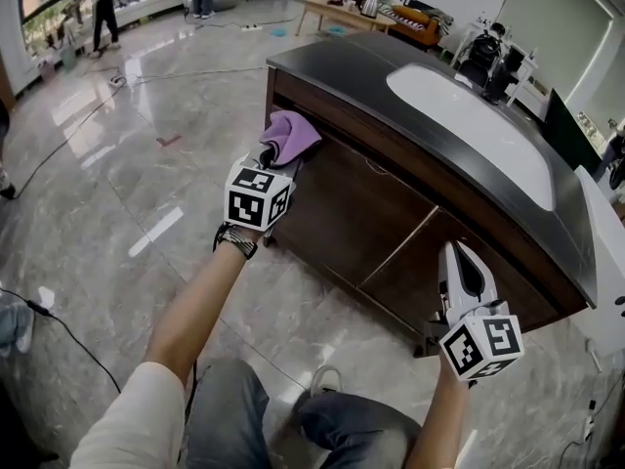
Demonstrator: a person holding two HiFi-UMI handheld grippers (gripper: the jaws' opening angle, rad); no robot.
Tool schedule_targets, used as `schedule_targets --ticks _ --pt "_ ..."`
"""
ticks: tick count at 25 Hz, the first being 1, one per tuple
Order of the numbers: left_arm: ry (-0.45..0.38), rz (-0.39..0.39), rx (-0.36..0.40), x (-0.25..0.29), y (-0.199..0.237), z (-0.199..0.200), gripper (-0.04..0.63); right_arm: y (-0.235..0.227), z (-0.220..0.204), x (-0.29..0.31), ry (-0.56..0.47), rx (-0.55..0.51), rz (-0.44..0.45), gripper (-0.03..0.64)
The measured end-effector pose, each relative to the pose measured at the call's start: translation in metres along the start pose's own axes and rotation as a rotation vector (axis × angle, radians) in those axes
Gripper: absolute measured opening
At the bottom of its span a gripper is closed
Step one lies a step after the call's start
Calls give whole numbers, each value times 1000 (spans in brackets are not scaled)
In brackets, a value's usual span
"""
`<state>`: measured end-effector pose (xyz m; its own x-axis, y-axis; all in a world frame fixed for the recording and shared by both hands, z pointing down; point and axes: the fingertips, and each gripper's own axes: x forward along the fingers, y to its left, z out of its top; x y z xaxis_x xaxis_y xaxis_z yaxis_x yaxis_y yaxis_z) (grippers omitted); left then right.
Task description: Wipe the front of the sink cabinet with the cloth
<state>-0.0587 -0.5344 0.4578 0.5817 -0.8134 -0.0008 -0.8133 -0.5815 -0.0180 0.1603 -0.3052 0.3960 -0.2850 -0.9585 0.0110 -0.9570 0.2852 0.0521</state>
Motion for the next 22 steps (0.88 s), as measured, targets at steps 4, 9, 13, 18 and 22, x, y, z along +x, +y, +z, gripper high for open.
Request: schedule_targets --ticks 4,9,13,18,22 --pt "-5 -66 22 1 -34 3 44 -18 -2 -12 7 19 -81 8" --pt "-10 -173 23 2 -79 8 44 -36 -6 -32 21 44 -158 8" --pt "-22 -236 20 1 -111 11 44 -43 -8 -49 27 36 -195 8" --pt "-28 -341 29 0 -163 13 44 -51 -9 -74 36 18 -241 8" --pt "-28 -414 36 -1 -206 17 44 -60 -12 -101 49 7 -290 8"
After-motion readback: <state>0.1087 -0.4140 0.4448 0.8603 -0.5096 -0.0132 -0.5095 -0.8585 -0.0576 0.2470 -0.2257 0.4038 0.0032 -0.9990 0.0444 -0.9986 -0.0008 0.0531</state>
